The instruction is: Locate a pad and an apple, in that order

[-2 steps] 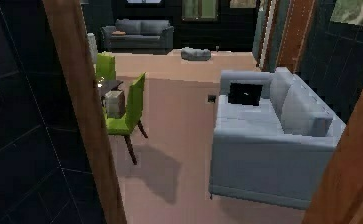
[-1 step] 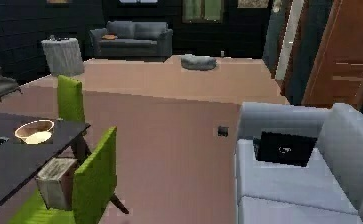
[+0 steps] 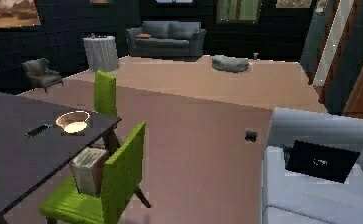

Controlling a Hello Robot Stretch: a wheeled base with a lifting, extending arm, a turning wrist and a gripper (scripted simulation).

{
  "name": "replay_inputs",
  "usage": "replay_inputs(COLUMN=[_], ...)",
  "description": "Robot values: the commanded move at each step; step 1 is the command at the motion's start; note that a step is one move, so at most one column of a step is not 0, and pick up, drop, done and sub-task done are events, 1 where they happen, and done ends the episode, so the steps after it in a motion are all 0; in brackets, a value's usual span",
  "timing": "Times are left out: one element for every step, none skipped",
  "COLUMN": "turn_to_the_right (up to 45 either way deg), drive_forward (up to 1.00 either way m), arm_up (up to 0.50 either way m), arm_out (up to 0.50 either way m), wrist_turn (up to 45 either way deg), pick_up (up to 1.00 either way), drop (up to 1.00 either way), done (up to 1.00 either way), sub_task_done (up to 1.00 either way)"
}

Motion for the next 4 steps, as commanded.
replay_inputs(turn_to_the_right=[0.0,15.0,0.0,3.0], drive_forward=[0.20,0.00,1.00,0.00], arm_up=[0.00,0.00,0.00,0.00], arm_out=[0.00,0.00,0.00,0.00], wrist_turn=[0.0,0.0,0.0,0.0], pick_up=[0.00,0.00,0.00,0.00], drop=[0.00,0.00,0.00,0.00], done=[0.00,0.00,0.00,0.00], sub_task_done=[0.00,0.00,0.00,0.00])
